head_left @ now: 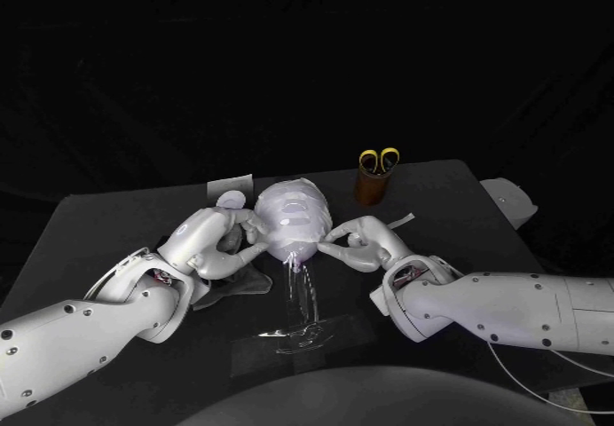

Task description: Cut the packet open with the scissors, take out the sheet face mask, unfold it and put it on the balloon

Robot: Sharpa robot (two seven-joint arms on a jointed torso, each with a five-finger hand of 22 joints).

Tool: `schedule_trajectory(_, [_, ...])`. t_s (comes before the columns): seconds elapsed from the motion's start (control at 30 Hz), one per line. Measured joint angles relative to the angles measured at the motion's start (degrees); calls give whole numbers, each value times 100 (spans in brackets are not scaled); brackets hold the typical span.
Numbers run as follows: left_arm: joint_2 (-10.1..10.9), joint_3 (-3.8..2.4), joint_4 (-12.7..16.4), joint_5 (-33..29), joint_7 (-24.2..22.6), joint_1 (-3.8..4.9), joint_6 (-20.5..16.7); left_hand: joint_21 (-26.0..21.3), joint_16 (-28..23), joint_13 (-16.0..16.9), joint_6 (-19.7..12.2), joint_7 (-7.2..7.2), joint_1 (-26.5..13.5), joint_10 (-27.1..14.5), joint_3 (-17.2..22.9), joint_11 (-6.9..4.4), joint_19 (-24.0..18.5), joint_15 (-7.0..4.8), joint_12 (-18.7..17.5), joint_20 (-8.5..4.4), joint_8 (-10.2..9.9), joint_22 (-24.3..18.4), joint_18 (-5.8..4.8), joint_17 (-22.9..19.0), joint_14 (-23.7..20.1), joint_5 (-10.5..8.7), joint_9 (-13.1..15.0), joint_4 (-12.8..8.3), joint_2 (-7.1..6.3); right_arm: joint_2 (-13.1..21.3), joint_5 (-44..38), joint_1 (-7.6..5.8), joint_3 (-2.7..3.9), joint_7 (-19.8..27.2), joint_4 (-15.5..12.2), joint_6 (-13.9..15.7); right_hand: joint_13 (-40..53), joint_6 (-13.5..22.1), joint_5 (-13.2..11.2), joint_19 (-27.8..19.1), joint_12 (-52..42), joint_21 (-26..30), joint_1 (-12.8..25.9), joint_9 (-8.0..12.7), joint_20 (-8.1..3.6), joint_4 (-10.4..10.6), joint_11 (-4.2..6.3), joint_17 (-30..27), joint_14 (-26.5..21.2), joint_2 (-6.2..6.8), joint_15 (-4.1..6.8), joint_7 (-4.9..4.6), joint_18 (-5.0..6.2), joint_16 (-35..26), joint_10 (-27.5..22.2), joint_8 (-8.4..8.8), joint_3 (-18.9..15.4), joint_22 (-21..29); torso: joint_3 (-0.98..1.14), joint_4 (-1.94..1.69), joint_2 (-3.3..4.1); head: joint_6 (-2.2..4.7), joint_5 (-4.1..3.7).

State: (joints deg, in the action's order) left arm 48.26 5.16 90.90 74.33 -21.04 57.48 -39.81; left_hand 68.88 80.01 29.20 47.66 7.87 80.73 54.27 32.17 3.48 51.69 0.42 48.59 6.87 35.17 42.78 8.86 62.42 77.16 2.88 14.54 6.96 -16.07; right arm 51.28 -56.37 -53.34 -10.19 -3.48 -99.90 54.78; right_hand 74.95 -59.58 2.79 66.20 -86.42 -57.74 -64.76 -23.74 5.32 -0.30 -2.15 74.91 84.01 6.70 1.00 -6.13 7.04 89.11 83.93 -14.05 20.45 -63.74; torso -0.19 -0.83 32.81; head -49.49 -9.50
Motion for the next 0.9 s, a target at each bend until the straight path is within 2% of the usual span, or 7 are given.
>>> schedule_trajectory(0.13, [1, 0, 2, -26, 0, 0, 9, 0, 0, -5, -21, 20, 0, 0, 0, 0, -2, 0, 0, -2, 0, -5, -1, -1, 0, 0, 0, 0, 0, -42, -82, 0, 0, -37, -7, 5, -2, 0, 0, 0, 0, 40, -1, 14, 0, 14, 0, 2, 0, 4, 0, 0, -1, 0, 0, 11, -63, 21, 0, 0, 1, -2, -3])
schedule_trajectory(0.27, [7, 0, 8, -47, 0, 0, 21, 0, 0, -7, -21, 20, 0, 0, -2, 0, -21, 0, 0, -21, 0, -11, -3, -2, 0, 0, 0, -2, 0, -65, -169, 0, 0, -44, -21, 8, -5, 0, 0, 0, 0, 40, -32, 21, 0, 16, 0, 4, 0, 79, 0, 0, -1, -1, 0, 32, -93, 28, 0, 0, 2, -5, -3])
schedule_trajectory(0.53, [12, 0, 9, -70, 0, 0, 42, -26, 0, -20, -21, 20, 0, 1, -32, 0, -21, 13, 0, -21, 0, -33, -4, -20, -12, 0, 0, 0, 0, -94, -319, 1, -1, -48, -24, 12, -4, 79, 0, -37, 45, 134, -68, 50, -4, 40, 0, 4, 0, 115, 0, -78, -3, -2, -1, 109, -213, 79, 0, 1, 1, -9, 4])
schedule_trajectory(0.6, [12, 0, 9, -73, 0, 0, 48, -26, -1, -20, -21, 20, 0, 1, -32, 1, -21, 20, 0, -21, 0, -36, -4, -22, -20, 0, 0, 0, 0, -110, -352, 1, -1, -63, -9, 12, -3, 105, 0, -54, 46, 134, -68, 54, 13, 62, 0, 4, 0, 115, 0, -104, 45, -3, -1, 110, -267, 89, 0, 2, -1, -8, 7])
schedule_trajectory(0.9, [7, 0, 7, -82, 5, 0, 78, -27, -23, -32, -21, 20, 0, 1, -32, 1, -41, 20, -22, 0, 0, -55, -6, -33, -20, 0, 0, 0, 0, -228, -497, 0, 3, -209, 96, 16, 0, 110, 0, -54, 47, 173, -60, 52, 13, 116, -18, -1, -1, 171, -1, -109, 58, -23, 17, 110, -351, 104, 0, 2, -3, 4, -1])
